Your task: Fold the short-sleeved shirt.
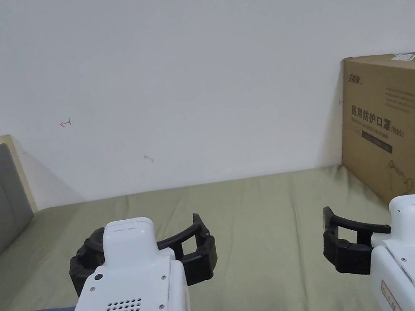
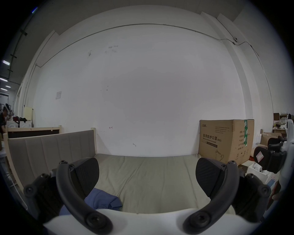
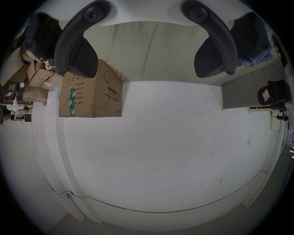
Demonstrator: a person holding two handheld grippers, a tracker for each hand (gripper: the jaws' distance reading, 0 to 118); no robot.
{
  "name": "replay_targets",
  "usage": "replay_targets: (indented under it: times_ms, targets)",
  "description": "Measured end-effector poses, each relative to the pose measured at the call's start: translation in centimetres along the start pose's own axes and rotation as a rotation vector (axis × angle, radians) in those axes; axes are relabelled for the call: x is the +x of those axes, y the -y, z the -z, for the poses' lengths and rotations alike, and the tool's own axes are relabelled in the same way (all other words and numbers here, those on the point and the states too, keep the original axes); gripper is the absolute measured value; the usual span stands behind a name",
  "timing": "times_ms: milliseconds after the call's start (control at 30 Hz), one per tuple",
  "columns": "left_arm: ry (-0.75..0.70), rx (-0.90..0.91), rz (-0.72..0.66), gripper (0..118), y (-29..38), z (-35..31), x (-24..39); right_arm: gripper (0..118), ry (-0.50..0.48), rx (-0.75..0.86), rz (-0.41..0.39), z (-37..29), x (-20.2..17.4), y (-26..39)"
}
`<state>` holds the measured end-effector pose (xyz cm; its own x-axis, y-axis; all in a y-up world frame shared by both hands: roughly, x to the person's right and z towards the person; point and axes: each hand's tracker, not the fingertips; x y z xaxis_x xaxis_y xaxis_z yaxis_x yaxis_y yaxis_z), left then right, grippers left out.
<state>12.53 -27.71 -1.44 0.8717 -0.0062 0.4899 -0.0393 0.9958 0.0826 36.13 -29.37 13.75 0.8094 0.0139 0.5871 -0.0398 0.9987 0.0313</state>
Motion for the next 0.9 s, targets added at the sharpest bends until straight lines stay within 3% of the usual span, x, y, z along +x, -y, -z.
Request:
replay_targets:
  times_ms: [733,767,800,833,867,900]
  targets:
    - [0.025,-0.042,0.030,117,0.9,-0.1,1.2,118,-0.010,-0.023,0.000,-0.5,0.4,0.2]
    - [0.029,-0.042,0.024,112,0.9,-0.1,1.2,118,-0.011,-0.028,0.000,-0.5,0.4,0.3]
    - [0.034,-0.041,0.021,100,0.9,-0.1,1.2,115,-0.013,-0.033,0.000,-0.4,0.5,0.3]
    - [0.035,-0.037,0.021,62,0.9,-0.2,1.2,100,-0.012,-0.035,0.003,-0.5,0.6,0.4]
    - [0.034,-0.033,0.023,24,0.9,-0.3,1.2,70,-0.022,-0.038,0.015,-0.5,0.7,0.4]
    - [0.026,-0.047,0.025,1,0.8,-0.1,1.2,25,-0.022,-0.040,0.020,-0.5,0.9,0.4]
